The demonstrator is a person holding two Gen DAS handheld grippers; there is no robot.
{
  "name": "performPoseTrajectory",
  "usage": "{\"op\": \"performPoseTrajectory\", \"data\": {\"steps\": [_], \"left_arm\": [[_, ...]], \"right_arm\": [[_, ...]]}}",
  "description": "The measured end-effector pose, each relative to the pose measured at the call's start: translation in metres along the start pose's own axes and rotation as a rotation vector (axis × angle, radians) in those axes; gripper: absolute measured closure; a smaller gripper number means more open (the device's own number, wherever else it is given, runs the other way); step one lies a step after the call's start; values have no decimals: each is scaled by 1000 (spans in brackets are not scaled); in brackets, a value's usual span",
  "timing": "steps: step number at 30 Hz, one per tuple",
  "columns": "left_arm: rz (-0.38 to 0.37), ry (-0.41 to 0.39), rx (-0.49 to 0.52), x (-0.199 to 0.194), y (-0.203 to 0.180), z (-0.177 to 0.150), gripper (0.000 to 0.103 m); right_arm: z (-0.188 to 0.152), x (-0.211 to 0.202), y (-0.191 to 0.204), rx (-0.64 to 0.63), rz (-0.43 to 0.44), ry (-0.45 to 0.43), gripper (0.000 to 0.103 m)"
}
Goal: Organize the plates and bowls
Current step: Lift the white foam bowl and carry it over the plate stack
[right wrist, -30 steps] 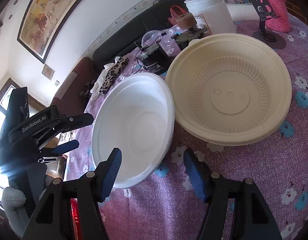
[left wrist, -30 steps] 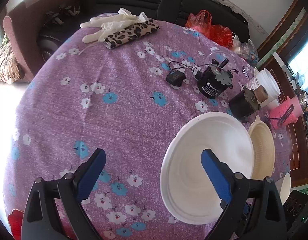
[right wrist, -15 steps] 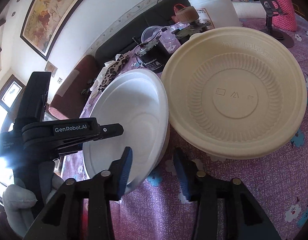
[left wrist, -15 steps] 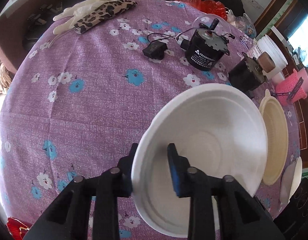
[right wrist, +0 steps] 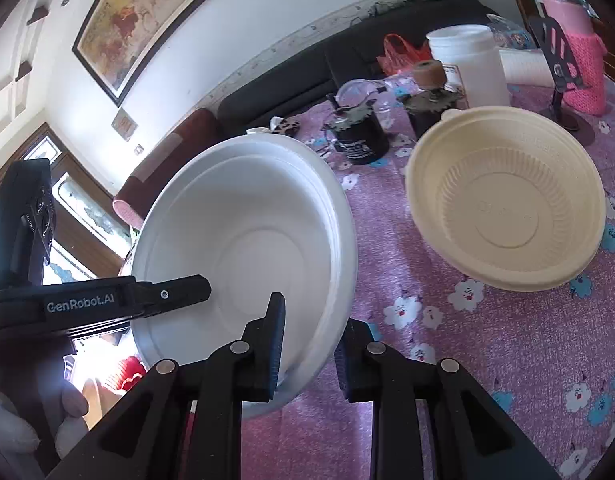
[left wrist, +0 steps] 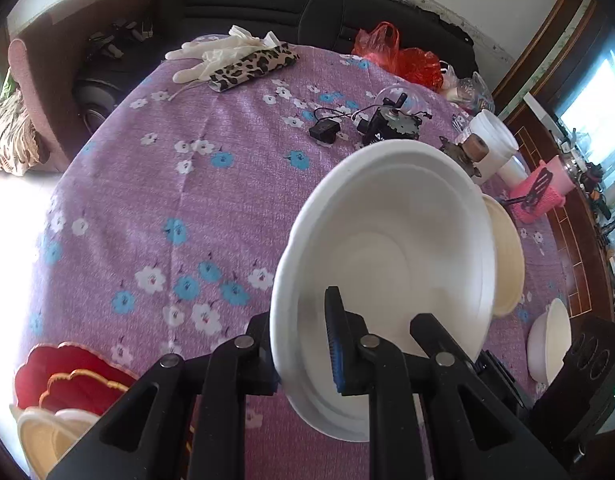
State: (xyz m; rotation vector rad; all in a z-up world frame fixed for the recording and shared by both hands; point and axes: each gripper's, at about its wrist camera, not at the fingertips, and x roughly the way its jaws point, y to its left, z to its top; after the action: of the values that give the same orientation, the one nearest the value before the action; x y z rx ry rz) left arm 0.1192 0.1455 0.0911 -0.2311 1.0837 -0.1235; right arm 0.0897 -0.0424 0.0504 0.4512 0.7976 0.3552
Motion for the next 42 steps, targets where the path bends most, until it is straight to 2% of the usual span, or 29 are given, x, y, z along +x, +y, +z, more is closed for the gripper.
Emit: {"op": "performPoseTrajectory", "data": {"steps": [8,17,23,28,35,42], "left_arm": [[55,-155,-75,-87,45,-57,85],[118,-253,-119,-141,82,-107,85],[136,-280,-168,-143,103,-137,85],[174,-264,-197,-131,122,-155,85],[189,-220,-216,-115,137,-160,85],[212,-229,-216,-114,139,-160,83]], "right_arm": [[-28,-32,76,-195,109,-28,78],[-66,-55,141,-314,194,23,78],[-86,-56,166,-392,170,57,78],[-106,-40,178,-448,128,118,78],[-121,-16,184,-470,77,173,78],[-129,-12,194,-509,39,169,78]]}}
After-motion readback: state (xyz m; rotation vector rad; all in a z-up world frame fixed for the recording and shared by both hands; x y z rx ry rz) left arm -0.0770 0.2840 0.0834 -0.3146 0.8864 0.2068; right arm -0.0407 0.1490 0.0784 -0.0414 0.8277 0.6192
